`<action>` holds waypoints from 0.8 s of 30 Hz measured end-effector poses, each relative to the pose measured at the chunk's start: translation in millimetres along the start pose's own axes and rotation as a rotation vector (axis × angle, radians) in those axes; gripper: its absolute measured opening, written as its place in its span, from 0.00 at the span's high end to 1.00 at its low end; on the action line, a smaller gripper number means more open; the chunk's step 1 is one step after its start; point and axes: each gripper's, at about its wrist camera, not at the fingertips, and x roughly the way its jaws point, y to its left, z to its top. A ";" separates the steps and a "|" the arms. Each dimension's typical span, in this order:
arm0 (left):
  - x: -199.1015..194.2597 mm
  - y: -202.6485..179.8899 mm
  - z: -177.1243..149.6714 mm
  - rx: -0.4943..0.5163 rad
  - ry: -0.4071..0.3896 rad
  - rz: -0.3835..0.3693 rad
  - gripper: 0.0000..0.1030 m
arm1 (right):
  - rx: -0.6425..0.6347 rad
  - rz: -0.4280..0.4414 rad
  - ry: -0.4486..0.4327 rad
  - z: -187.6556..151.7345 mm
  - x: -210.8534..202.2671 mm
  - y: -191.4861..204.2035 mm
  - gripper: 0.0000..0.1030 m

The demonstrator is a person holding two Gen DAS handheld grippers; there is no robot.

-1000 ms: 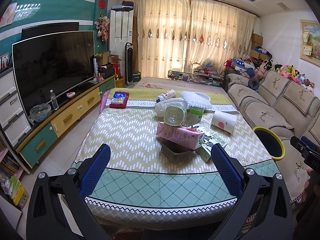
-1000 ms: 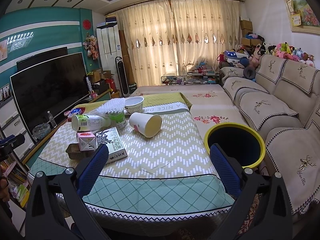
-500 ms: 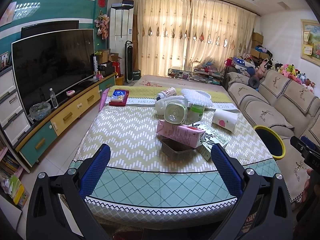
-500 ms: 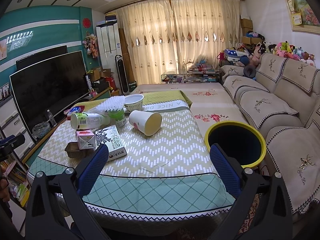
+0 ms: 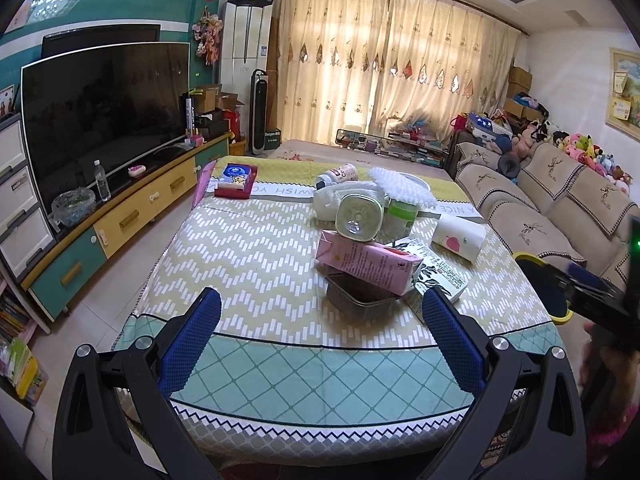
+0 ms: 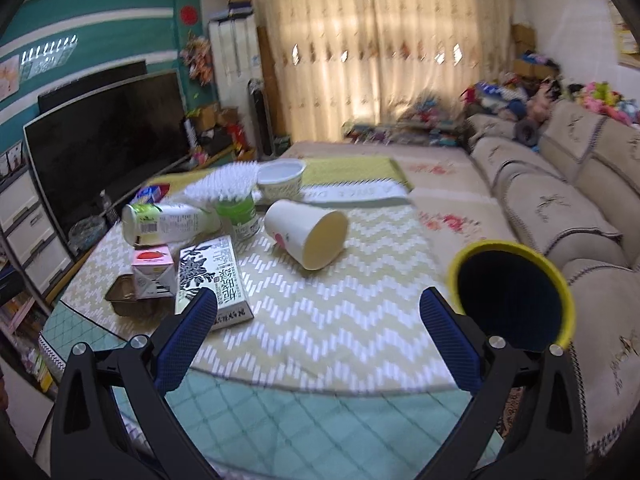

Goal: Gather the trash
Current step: 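Grasp the white paper cup with the right gripper and carry it to the bin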

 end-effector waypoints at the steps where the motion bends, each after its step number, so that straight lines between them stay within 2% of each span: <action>1: 2.4 0.2 0.5 0.002 0.000 0.002 0.04 | 0.003 0.019 0.009 4.2 11.0 -0.2 0.06; 3: 7.8 1.8 1.8 0.007 0.001 0.012 0.04 | 0.003 0.031 0.035 14.2 38.8 -0.4 0.08; 7: 22.0 6.4 6.1 0.008 0.014 0.021 0.04 | 0.022 0.064 0.110 27.9 87.9 -3.8 0.32; 11: 38.3 13.2 9.5 -0.004 0.033 0.022 0.04 | 0.053 0.105 0.169 36.4 124.2 -7.8 0.44; 13: 44.8 15.8 9.9 -0.007 0.041 0.023 0.04 | 0.061 0.121 0.192 39.5 137.2 -8.2 0.54; 14: 48.1 16.8 10.3 -0.008 0.045 0.022 0.04 | 0.069 0.137 0.197 39.6 139.9 -8.7 0.56; 19: 66.1 16.9 10.8 -0.010 0.068 0.012 0.04 | 0.078 0.215 0.217 43.4 147.0 -5.0 0.83; 22: 73.6 15.9 10.9 -0.008 0.077 0.007 0.04 | 0.084 0.244 0.204 45.5 139.5 -1.6 0.94; 24: 78.0 14.9 11.3 -0.006 0.080 0.004 0.04 | 0.093 0.259 0.191 47.4 131.6 -1.7 0.97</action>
